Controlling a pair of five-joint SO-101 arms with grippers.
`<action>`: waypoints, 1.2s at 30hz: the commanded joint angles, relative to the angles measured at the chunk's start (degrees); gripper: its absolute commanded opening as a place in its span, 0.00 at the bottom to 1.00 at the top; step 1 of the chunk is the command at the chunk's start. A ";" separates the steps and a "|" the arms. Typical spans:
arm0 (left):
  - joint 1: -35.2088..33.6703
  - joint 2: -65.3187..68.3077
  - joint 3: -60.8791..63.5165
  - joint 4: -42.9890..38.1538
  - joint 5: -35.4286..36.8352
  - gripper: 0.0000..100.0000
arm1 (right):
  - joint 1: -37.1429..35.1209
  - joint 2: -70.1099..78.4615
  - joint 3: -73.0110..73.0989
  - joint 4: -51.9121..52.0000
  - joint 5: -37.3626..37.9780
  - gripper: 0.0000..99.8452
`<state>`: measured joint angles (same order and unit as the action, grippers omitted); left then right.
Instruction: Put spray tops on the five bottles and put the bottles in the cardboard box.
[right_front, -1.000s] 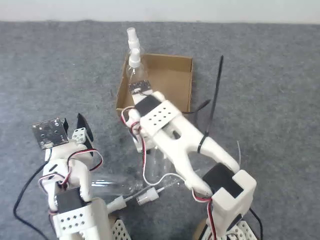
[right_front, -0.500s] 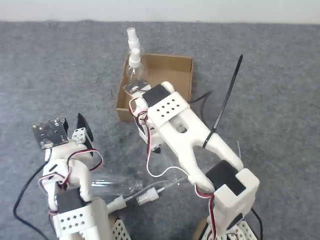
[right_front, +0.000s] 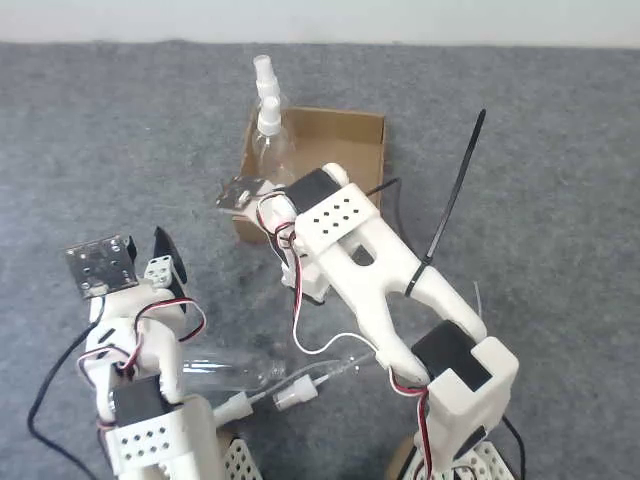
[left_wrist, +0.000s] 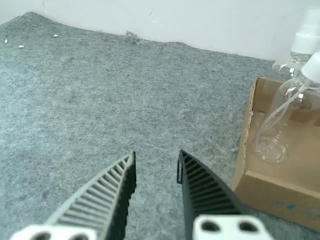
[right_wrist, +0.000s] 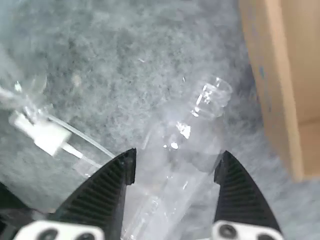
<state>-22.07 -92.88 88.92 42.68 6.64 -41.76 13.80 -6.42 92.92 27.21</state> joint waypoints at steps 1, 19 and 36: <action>0.09 -0.62 -0.40 -1.93 -1.32 0.13 | 0.48 -0.57 -3.08 -1.89 8.35 0.16; 0.09 -0.62 -0.40 -1.93 -1.49 0.13 | -2.95 9.27 -3.43 -3.03 4.40 0.26; 0.09 -0.62 -0.40 -1.93 -1.49 0.13 | -2.68 9.71 -0.53 -9.36 -6.95 0.24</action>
<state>-22.07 -92.88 88.92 42.68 5.76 -44.22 24.35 -6.42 85.89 21.14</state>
